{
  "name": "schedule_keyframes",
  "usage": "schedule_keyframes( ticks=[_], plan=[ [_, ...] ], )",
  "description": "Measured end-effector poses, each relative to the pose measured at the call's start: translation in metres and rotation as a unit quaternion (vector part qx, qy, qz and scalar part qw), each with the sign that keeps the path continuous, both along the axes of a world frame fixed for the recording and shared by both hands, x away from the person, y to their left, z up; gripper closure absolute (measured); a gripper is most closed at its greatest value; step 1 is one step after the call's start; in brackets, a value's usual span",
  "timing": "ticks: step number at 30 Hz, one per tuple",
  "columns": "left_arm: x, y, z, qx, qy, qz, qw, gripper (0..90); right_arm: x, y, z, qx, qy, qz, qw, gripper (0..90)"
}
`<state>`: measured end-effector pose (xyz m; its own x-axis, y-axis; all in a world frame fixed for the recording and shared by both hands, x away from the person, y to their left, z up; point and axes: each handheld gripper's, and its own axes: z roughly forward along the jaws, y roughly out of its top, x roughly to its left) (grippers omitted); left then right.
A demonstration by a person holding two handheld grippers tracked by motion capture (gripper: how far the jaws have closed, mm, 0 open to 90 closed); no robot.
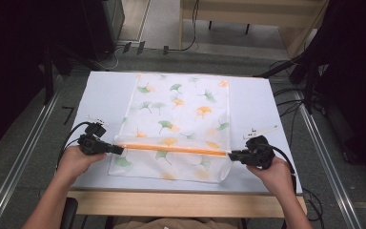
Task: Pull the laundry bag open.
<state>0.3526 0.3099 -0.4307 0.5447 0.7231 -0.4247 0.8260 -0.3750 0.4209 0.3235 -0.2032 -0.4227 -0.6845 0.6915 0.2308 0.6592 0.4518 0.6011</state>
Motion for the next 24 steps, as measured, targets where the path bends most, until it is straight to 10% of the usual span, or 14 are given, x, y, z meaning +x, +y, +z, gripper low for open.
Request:
schedule_keyframes(
  ticks=[24],
  plan=[
    [-0.0005, 0.0015, 0.0014, -0.006, -0.002, 0.002, 1.0, 90.0, 0.0001, 0.0005, -0.0004, 0.0, 0.002, 0.002, 1.0, 85.1]
  ],
)
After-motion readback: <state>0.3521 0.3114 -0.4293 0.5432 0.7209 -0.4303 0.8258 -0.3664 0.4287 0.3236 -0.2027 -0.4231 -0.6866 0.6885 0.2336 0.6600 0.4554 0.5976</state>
